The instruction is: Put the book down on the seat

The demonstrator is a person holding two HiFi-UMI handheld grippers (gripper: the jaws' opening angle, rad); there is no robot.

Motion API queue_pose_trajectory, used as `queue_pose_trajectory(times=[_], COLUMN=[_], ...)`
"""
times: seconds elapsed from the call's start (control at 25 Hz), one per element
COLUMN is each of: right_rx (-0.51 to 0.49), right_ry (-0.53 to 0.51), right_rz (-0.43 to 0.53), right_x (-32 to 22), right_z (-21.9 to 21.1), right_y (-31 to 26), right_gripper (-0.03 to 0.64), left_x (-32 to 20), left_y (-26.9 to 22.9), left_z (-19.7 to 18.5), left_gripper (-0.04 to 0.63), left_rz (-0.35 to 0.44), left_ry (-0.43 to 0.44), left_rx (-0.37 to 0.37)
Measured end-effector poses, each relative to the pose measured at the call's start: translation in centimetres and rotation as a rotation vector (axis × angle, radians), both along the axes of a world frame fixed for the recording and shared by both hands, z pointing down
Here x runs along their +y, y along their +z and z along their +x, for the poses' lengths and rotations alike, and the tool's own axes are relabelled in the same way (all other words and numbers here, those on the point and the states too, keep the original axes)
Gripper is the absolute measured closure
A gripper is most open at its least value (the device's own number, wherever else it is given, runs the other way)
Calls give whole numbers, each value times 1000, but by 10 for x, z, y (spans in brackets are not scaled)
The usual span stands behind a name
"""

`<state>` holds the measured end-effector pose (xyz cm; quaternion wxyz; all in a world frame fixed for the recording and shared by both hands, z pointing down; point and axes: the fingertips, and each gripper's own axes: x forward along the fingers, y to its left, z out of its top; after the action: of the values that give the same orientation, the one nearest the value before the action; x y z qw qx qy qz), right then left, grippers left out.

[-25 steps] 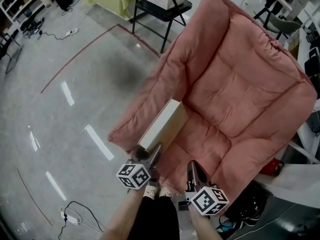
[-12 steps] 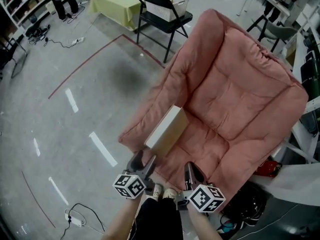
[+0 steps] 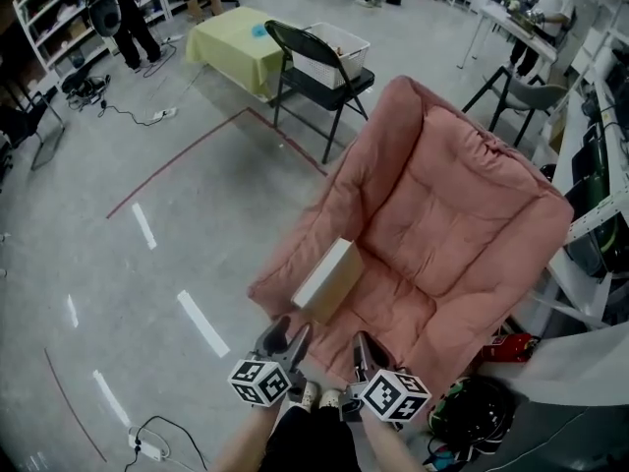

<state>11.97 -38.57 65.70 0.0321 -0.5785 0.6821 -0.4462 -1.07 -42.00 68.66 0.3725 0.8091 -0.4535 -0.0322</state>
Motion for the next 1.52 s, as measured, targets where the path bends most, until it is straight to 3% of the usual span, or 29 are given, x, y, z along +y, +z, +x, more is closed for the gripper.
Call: queue_pose_trajectory(times=[0.44,0.56,1.08,1.52], right_rx=[39,50,87,109], right_ry=[13,19,42,94], right_rz=[43,66,185,239], right_x=[30,40,82,114], right_z=[-7,-4,15,32], right_y=[-76,-96,-174,-195], right_gripper=[603,603,603,604], left_x=[24,34,89,110], left_y=[-88,-117,-223,-242], left_z=[-18,-18,22,66], left_gripper=[529,552,574,578], left_rz=[35,29,135,201], left_ry=[-10,2,159,298], left_rx=[-152,-185,-174,-169])
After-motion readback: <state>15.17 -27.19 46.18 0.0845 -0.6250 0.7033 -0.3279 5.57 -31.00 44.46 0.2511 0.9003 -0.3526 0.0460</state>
